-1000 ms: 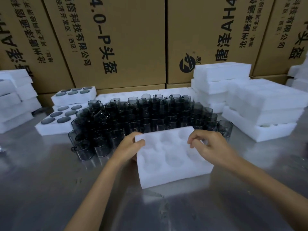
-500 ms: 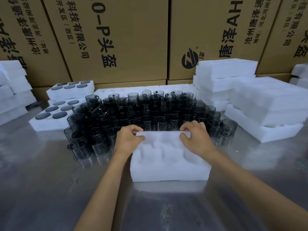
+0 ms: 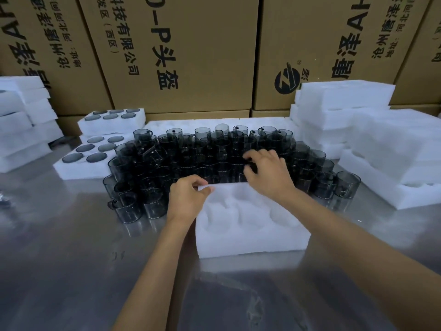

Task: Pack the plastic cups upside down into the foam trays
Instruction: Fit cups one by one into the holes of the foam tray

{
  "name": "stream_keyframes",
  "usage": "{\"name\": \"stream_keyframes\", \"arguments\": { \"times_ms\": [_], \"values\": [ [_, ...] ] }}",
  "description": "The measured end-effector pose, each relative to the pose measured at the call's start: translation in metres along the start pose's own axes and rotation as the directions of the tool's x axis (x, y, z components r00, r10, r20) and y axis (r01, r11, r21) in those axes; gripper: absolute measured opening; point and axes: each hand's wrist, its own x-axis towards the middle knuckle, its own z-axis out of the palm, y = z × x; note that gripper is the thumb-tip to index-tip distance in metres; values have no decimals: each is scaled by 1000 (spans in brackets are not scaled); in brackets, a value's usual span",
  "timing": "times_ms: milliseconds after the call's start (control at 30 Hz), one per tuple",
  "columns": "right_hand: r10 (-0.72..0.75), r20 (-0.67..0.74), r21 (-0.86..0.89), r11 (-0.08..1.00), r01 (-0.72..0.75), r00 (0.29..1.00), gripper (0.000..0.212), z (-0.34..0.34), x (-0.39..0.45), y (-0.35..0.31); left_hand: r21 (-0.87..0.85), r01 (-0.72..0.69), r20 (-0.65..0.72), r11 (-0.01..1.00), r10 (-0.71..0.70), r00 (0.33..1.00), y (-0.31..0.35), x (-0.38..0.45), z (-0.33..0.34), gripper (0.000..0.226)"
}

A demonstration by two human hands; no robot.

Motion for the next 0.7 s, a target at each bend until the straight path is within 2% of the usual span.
{"name": "stream_keyframes", "arguments": {
  "times_ms": [67,167,233,333,400,533,567,667,700],
  "values": [
    [32,83,77,996,-38,996,47,6,23,-16,-24,1,-9,1000,-2,1000,0,-1,0,10],
    [136,215,222,958,-184,967,53,21,53,-37,-66,7,-43,998,-10,999,0,-2,1,13],
    [265,201,314,895,-318,943,50,33,69,-43,-81,-4,-63,997,-2,998,-2,-2,2,13],
    [453,132,255,844,-472,882,40,46,82,-44,-107,-14,-70,994,7,998,-2,-2,4,8],
    [486,144,254,824,-507,862,33,49,86,-43,-123,-7,-63,992,0,998,-2,-1,4,7],
    [518,204,415,723,-552,831,15,51,91,-39,-120,4,-48,993,-9,999,-2,0,4,7],
    [516,212,444,706,-552,830,14,50,92,-38,-119,6,-45,993,-11,999,-2,0,5,7],
    [508,195,494,688,-531,839,30,42,87,-36,-128,11,-34,992,-16,999,-1,0,3,7],
    [499,182,512,688,-515,847,28,38,83,-35,-131,12,-32,991,-16,999,0,-1,2,7]
  ]
}}
